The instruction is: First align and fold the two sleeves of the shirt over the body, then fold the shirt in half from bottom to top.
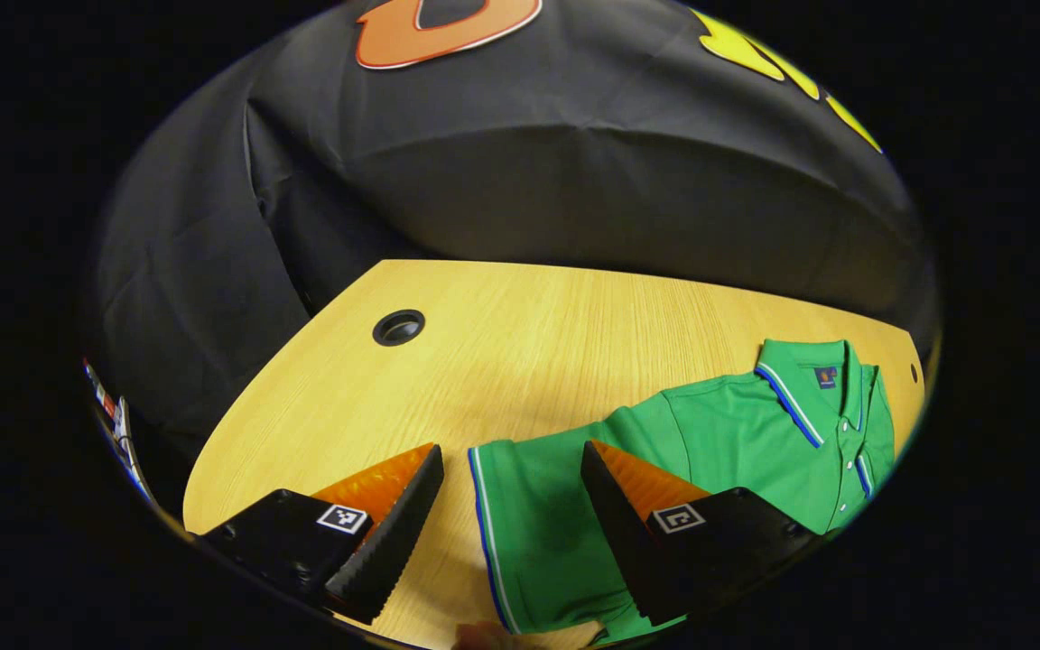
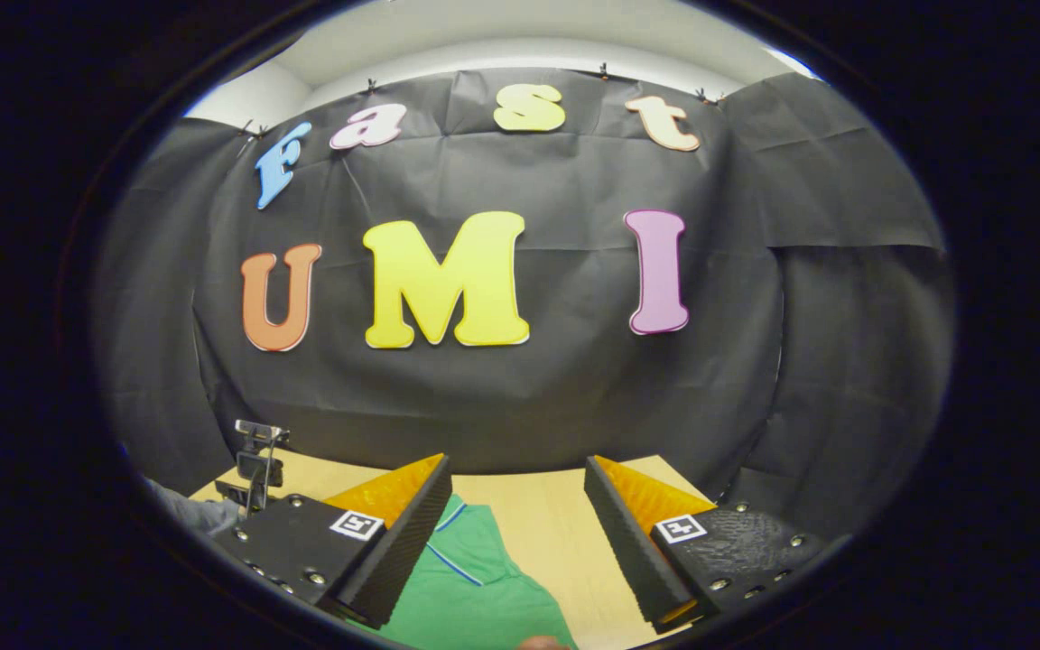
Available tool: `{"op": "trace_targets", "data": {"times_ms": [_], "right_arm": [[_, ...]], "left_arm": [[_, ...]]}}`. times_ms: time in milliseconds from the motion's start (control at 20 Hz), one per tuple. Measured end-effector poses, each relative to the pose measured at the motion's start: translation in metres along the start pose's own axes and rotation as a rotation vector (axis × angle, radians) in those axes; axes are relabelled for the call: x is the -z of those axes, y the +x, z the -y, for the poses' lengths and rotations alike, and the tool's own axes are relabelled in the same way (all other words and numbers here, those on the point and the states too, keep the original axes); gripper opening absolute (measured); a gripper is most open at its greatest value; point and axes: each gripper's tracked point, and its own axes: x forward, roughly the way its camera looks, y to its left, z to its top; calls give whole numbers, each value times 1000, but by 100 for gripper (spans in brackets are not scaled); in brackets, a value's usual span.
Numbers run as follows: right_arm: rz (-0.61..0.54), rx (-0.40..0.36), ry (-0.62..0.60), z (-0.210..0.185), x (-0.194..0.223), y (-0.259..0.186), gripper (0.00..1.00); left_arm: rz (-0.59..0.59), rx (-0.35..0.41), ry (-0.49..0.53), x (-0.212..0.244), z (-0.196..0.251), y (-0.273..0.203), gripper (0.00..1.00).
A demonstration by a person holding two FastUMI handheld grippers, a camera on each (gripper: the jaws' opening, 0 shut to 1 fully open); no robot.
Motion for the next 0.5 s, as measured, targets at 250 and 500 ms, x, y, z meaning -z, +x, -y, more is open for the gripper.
{"op": "trace_targets", "data": {"times_ms": [250, 500], "right_arm": [[-23, -6, 14, 0, 4, 2, 93], [-38, -10, 37, 4, 7, 7, 93]], "left_arm": [[-13, 8, -4, -3, 3, 0, 98], [-38, 52, -145, -10, -4, -18, 12]]}}
